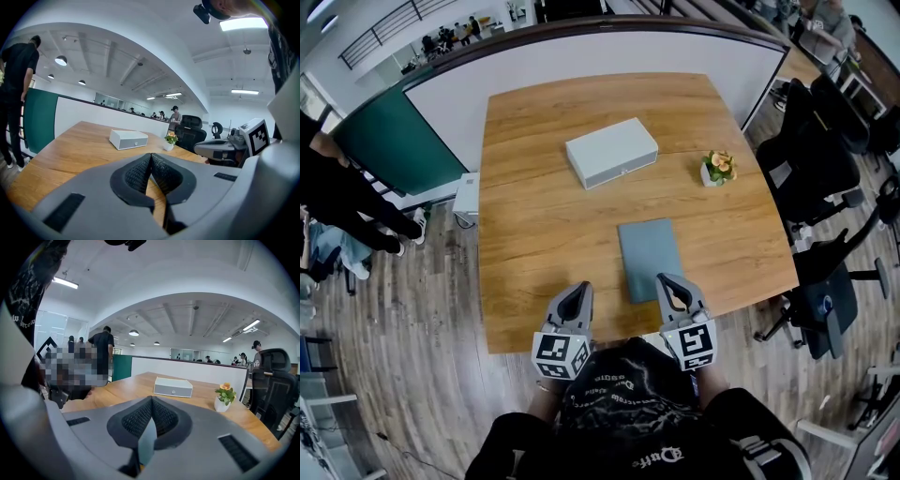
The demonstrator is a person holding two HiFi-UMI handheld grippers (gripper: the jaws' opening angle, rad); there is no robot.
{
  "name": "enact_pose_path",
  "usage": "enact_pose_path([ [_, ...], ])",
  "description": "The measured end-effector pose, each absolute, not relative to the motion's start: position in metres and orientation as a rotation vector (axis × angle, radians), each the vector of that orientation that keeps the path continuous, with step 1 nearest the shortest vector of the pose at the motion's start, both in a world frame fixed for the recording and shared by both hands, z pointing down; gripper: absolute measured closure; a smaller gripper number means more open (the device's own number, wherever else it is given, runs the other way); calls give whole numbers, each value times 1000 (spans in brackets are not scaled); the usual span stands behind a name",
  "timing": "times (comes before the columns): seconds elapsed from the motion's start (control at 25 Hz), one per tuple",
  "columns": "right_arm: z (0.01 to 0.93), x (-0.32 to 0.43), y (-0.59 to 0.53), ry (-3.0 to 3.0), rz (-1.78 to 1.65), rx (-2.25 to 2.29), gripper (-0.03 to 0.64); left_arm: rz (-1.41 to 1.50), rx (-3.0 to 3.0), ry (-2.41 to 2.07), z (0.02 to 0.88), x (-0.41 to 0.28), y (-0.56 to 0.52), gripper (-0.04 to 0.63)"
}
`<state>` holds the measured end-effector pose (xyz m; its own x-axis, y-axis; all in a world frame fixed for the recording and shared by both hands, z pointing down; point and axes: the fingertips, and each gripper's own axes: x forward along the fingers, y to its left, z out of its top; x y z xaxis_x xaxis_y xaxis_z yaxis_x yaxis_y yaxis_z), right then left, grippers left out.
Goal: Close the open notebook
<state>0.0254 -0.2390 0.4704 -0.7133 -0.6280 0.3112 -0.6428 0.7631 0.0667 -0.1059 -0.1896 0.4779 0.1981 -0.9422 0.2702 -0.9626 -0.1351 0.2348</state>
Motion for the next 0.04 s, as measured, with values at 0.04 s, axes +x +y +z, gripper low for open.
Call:
enact_pose_path([
  [0.04,470,25,-240,-2642,65,985,612,83,2128,-1788,478,-107,-190,574],
])
